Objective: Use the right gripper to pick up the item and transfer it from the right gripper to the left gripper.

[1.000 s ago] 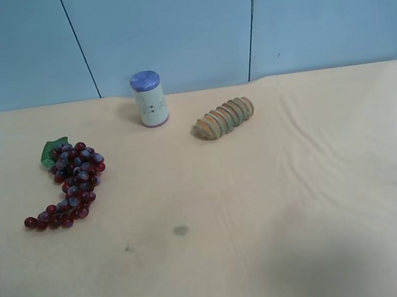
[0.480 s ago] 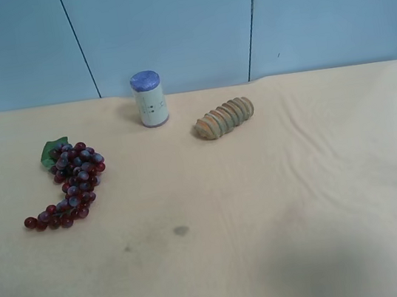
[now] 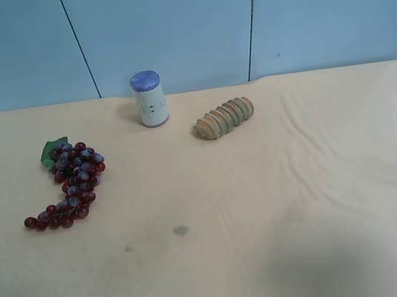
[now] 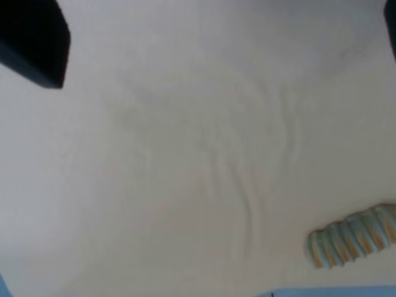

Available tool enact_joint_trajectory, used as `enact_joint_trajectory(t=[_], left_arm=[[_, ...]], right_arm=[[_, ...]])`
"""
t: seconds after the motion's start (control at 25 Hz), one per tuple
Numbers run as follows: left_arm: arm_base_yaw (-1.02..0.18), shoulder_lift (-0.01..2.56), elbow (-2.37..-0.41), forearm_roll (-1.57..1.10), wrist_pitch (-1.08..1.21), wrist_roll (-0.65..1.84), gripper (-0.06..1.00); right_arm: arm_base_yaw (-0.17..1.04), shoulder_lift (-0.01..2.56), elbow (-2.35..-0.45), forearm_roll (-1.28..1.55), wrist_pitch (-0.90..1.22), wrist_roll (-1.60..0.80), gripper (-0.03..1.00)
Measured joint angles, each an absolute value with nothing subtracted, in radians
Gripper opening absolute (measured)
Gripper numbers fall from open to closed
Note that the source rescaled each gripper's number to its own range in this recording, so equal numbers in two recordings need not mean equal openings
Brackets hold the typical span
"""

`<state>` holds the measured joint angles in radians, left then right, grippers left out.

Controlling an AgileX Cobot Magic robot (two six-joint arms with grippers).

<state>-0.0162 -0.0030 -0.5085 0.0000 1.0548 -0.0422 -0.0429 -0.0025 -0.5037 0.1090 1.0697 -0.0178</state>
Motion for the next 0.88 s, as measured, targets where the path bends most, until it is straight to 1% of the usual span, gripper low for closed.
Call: enact_joint_trajectory(t=[0.88], left_arm=[[-0.016, -0.003, -0.508, -0.039, 1.054, 0.01, 0.87]], right_arm=[[-0.043, -0.003, -0.504, 0.109, 1.07, -0.018, 1.0]])
